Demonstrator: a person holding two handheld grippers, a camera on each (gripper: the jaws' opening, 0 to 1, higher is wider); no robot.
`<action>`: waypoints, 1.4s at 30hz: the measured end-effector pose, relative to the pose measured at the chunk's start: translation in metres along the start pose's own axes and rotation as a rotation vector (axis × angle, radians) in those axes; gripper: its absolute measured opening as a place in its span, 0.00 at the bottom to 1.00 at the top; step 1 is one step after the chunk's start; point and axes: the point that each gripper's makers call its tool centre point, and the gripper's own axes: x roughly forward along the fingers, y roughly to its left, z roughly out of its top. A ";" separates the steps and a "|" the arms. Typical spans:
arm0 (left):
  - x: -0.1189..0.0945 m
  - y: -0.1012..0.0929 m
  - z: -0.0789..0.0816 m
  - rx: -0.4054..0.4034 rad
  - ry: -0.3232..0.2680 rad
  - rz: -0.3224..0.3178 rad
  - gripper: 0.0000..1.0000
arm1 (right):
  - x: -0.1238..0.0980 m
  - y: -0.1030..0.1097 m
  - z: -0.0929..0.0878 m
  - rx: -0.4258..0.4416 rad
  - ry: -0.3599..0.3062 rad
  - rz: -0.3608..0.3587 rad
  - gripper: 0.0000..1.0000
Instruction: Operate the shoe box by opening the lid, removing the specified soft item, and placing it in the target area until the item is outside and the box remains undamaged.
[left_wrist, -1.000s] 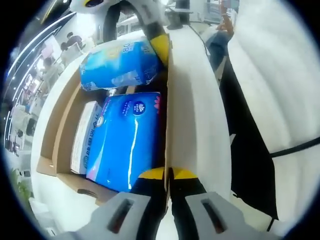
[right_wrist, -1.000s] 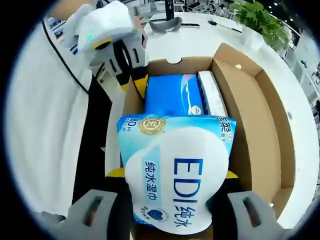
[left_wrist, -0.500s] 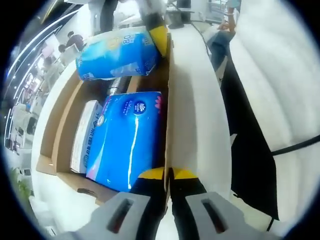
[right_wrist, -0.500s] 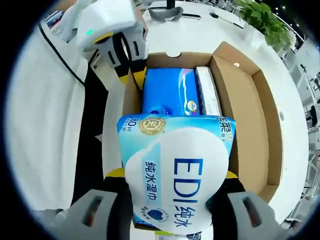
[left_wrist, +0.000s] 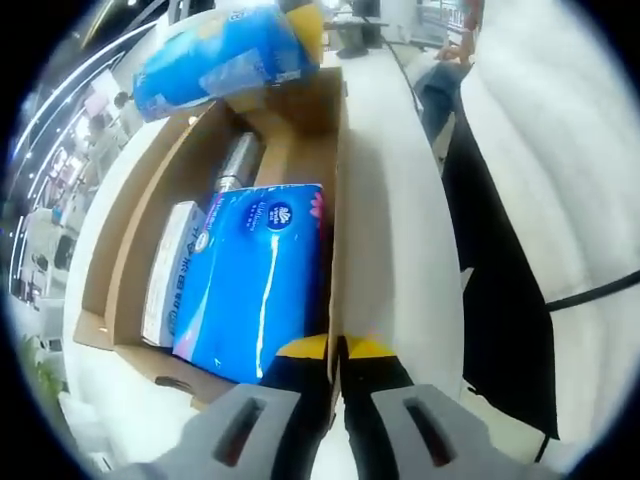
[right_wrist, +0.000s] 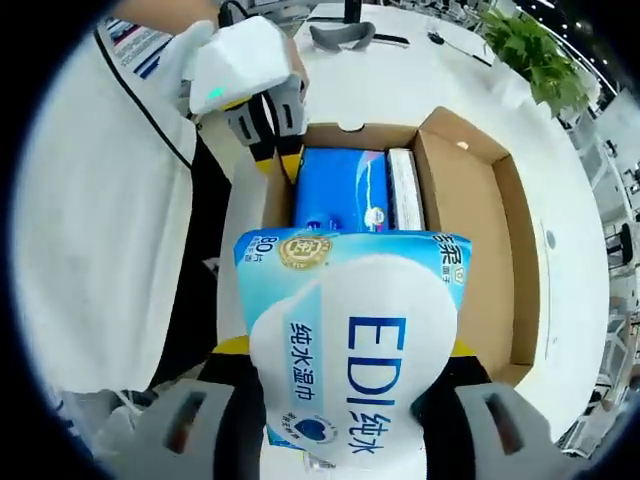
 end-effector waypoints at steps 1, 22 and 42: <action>0.000 0.000 0.000 0.000 0.000 0.001 0.02 | -0.002 0.000 -0.002 0.000 0.003 0.001 0.61; 0.000 0.000 0.000 0.002 0.001 -0.002 0.02 | -0.036 0.002 -0.036 -0.002 0.070 0.001 0.61; 0.000 0.000 0.000 -0.001 0.002 0.001 0.02 | -0.051 -0.003 -0.090 0.055 0.137 -0.004 0.61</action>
